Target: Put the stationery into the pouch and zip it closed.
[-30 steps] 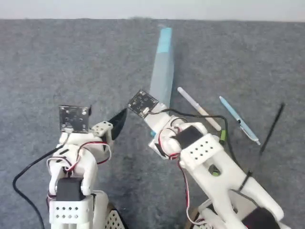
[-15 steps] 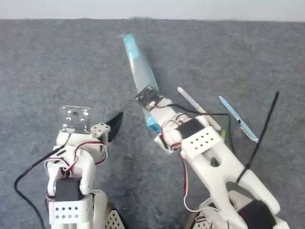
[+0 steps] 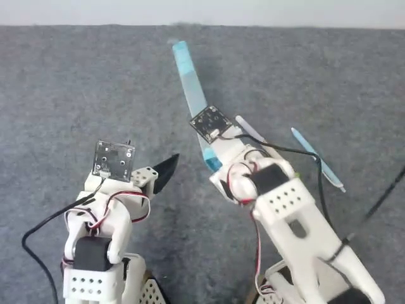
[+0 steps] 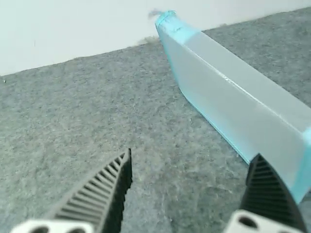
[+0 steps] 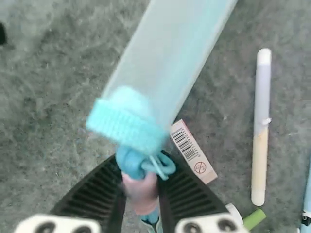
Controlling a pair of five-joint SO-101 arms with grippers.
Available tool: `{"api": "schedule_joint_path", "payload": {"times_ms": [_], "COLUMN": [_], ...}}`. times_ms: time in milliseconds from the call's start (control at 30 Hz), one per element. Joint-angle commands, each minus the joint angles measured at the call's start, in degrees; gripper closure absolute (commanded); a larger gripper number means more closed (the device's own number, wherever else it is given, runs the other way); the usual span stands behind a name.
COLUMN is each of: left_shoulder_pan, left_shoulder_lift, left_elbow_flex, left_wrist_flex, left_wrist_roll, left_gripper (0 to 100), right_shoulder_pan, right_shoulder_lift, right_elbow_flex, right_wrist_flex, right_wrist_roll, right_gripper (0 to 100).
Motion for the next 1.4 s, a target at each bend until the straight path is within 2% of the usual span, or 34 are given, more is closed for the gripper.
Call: {"api": "schedule_joint_path", "payload": {"times_ms": [0,133,267,367,700,800,867,967,1167,1367], "left_shoulder_pan": [0.4,1.5,7.1,8.9,9.1,8.4,5.3,1.2,4.6,5.1], "left_shoulder_lift": [-0.9,-0.9,-0.9,-0.9,-1.0,-1.0,-1.3,-5.1,-13.8,-13.0], "left_elbow_flex": [-4.2,-4.2,-5.4,-6.7,-8.4,-6.2,-4.3,-3.6,-2.4,1.2], "left_wrist_flex": [0.7,0.9,4.1,5.2,5.2,6.0,6.1,6.1,10.3,7.0], "left_wrist_roll": [0.8,0.7,0.6,0.5,0.5,-1.1,-4.1,-4.9,-5.2,-8.4], "left_gripper": [64,64,64,64,60,60,60,60,60,60], "right_shoulder_pan": [-0.4,-0.4,-0.4,-1.3,-8.4,-8.4,-7.5,-4.7,-4.2,-4.2], "right_shoulder_lift": [-8.9,-15.3,-17.8,-16.8,-10.7,-10.7,-10.7,-11.5,-11.6,-11.6], "right_elbow_flex": [1.1,3.3,3.3,3.7,5.5,5.5,5.5,5.1,5.1,5.2], "right_wrist_flex": [-0.1,0.8,2.1,2.2,1.9,2.1,2.2,2.2,2.2,2.2], "right_wrist_roll": [-0.3,-0.2,0.0,1.1,3.9,3.8,2.9,2.7,2.7,2.6], "right_gripper": [99.1,99.1,99.1,99.1,99.1,99.1,99.1,99.1,99.1,99.1]}}
